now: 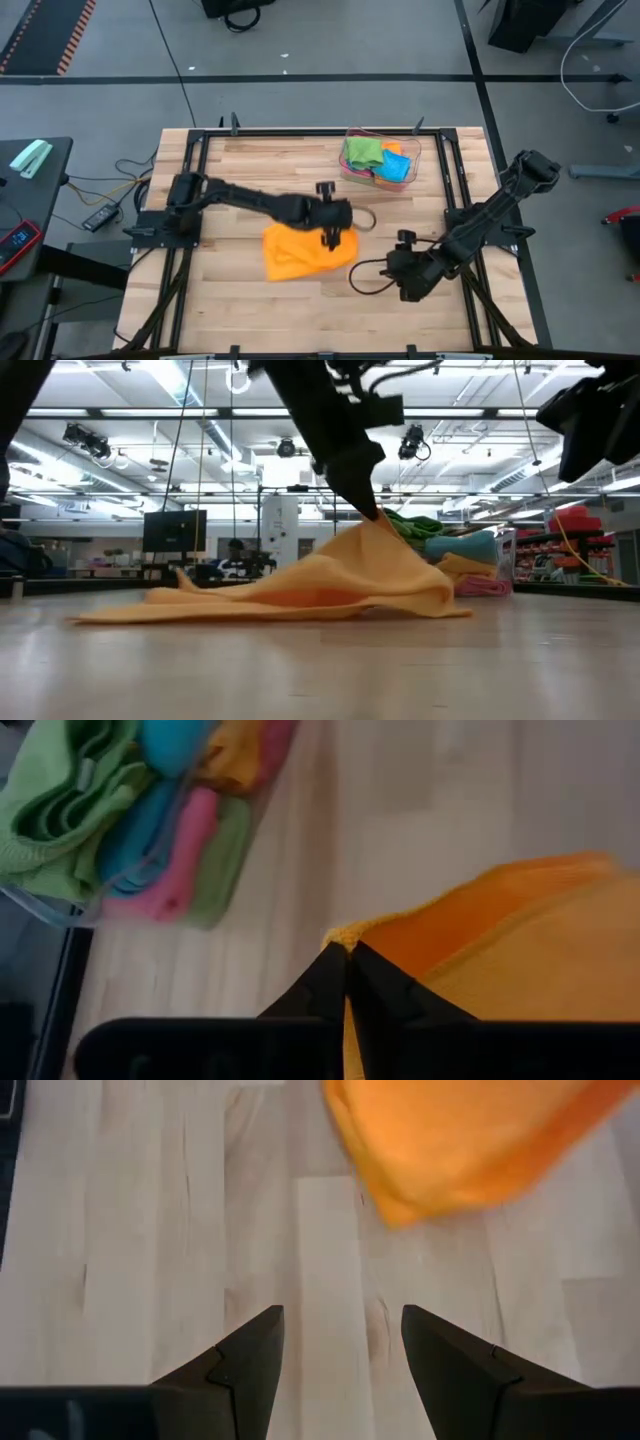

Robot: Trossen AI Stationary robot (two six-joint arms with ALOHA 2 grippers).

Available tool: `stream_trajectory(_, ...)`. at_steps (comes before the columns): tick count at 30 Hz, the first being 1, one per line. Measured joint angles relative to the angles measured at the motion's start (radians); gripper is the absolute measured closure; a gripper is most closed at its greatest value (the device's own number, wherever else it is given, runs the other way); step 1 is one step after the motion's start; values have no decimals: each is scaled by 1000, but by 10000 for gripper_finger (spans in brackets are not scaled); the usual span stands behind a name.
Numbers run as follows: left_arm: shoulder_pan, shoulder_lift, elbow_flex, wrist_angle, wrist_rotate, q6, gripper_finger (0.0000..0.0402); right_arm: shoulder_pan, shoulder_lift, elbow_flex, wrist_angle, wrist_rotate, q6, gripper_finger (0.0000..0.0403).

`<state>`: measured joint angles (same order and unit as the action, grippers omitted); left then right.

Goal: Fold microfiber towels
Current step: Fold the yellow towel

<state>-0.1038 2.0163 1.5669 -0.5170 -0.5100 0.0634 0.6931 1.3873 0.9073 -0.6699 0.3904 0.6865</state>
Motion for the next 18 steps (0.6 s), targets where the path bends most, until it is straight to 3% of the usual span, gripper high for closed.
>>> stream_trajectory(4, 93, 0, 0, 63, 60, 55, 385, 17, 7, 0, -12, 47, 34, 190)
stream_trajectory(6, 124, 0, 0, 69, 81, 88, 367, 16, 10, 0, -20, 77, 54, 190)
stream_trajectory(14, 153, -23, 0, -76, 199, 141, 213, 16, 9, 0, -17, 193, 114, 190)
stream_trajectory(18, 116, -71, 0, -204, 316, 150, 171, 16, 9, 0, -9, 329, 154, 190)
